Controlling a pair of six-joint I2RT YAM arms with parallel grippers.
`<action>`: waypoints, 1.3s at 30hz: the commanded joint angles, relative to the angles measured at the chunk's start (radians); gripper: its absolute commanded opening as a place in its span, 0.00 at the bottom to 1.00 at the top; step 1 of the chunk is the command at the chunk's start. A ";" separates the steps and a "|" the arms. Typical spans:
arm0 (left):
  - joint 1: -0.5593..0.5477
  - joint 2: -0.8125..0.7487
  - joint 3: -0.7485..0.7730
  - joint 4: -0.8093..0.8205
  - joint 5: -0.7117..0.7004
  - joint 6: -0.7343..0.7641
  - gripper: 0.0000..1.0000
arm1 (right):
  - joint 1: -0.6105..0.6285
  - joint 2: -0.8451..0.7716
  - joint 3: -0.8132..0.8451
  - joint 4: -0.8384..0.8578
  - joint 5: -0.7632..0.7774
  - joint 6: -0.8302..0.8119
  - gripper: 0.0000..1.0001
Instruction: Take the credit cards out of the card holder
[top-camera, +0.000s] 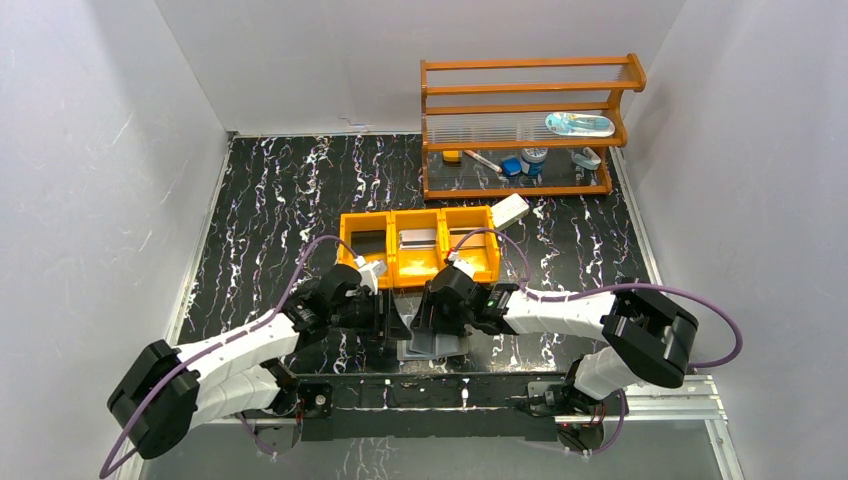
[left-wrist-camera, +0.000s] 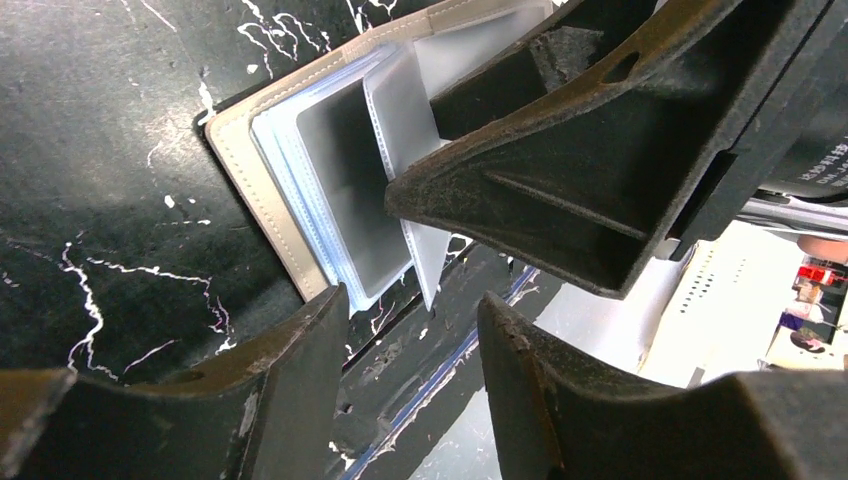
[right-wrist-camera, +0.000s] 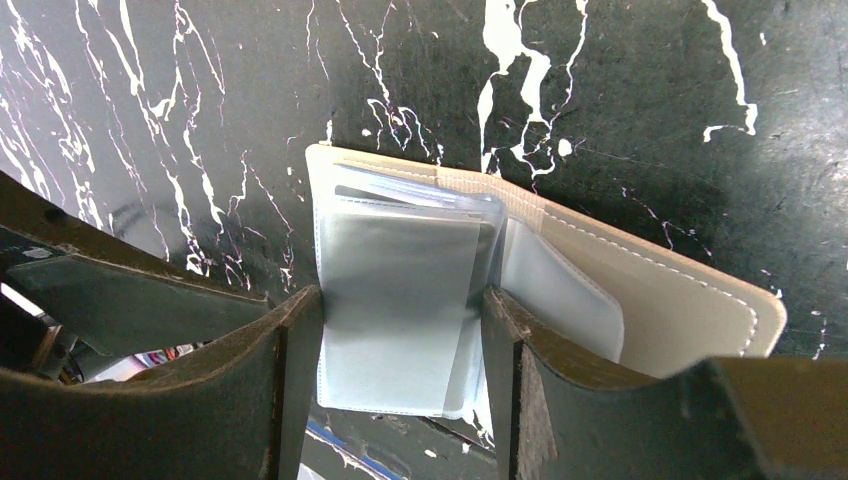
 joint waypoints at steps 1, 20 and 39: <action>-0.027 0.026 -0.008 0.095 -0.001 -0.032 0.47 | -0.007 -0.027 -0.008 0.034 -0.012 0.011 0.59; -0.070 0.174 -0.032 0.266 -0.028 -0.086 0.27 | -0.009 -0.014 -0.016 0.053 -0.033 0.014 0.59; -0.092 0.217 0.068 0.172 -0.035 -0.058 0.06 | -0.024 -0.173 0.020 -0.133 0.085 -0.026 0.82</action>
